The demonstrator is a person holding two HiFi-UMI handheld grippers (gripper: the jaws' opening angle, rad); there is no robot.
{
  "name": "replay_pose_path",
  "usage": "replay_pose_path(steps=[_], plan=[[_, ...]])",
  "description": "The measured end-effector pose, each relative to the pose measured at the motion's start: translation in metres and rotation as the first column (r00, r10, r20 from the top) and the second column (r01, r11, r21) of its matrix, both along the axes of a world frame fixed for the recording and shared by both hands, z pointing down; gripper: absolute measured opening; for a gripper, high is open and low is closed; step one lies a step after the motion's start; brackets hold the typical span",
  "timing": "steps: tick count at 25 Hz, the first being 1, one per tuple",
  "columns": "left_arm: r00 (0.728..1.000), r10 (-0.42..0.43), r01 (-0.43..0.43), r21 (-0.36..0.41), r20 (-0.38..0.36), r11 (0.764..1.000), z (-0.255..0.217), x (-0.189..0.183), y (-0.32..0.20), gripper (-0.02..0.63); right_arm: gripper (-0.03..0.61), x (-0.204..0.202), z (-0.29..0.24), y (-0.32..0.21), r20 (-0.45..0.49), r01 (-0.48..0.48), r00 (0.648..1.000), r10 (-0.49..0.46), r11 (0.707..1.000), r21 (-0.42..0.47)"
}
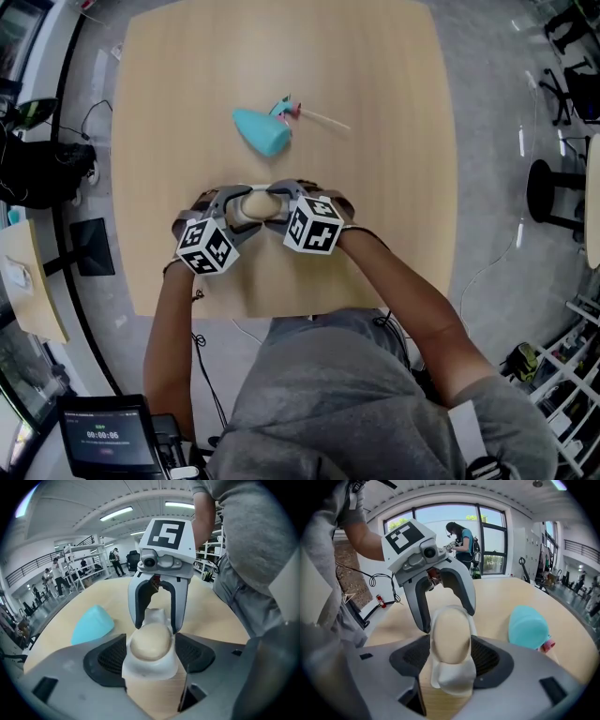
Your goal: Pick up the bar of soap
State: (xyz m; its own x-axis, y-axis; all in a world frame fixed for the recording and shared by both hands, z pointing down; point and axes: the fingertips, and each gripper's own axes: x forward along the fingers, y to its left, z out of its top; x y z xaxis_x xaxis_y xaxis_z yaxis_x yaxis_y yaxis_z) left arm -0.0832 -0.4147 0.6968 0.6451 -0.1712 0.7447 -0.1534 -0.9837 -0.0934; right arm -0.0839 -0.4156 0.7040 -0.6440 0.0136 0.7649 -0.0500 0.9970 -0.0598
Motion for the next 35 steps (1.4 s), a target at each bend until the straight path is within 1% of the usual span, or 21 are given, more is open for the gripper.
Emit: replay_pose_path(steps=[3, 6, 8, 14, 17, 22, 32, 35], plan=[[1.000, 0.010, -0.010, -0.021, -0.008, 1.000, -0.002, 0.002, -0.002, 0.301, 0.256, 0.000, 0.004, -0.004, -0.007, 0.009, 1.000, -0.008, 0.999, 0.046], [0.999, -0.007, 0.005, -0.035, -0.036, 0.999, -0.002, 0.004, -0.007, 0.300, 0.256, -0.001, 0.007, -0.007, 0.012, 0.014, 1.000, -0.015, 0.997, 0.082], [0.998, -0.018, 0.015, -0.045, -0.054, 0.999, 0.000, 0.006, -0.009, 0.267, 0.255, 0.000, 0.009, -0.006, 0.022, 0.021, 1.000, -0.023, 0.996, 0.088], [0.999, -0.008, 0.005, -0.057, -0.053, 0.998, -0.008, 0.000, -0.012, 0.259, 0.252, -0.006, 0.001, -0.009, 0.035, 0.012, 0.999, -0.016, 0.994, 0.111], [0.999, -0.001, -0.001, -0.031, -0.052, 1.000, -0.016, -0.001, -0.009, 0.258, 0.252, -0.008, -0.007, -0.007, 0.053, 0.000, 0.999, -0.007, 0.991, 0.134], [0.999, 0.004, -0.002, 0.040, -0.047, 0.999, -0.046, 0.015, -0.006, 0.259, 0.253, 0.008, -0.037, -0.004, 0.077, -0.006, 0.997, -0.008, 0.982, 0.189], [1.000, 0.011, -0.007, 0.162, -0.028, 0.987, -0.103, 0.004, 0.005, 0.259, 0.253, -0.004, -0.094, 0.004, 0.101, -0.008, 0.995, -0.022, 0.958, 0.287], [1.000, 0.008, -0.002, 0.204, -0.028, 0.979, -0.129, -0.002, 0.023, 0.259, 0.253, -0.010, -0.121, 0.022, 0.100, -0.002, 0.994, -0.032, 0.946, 0.325]])
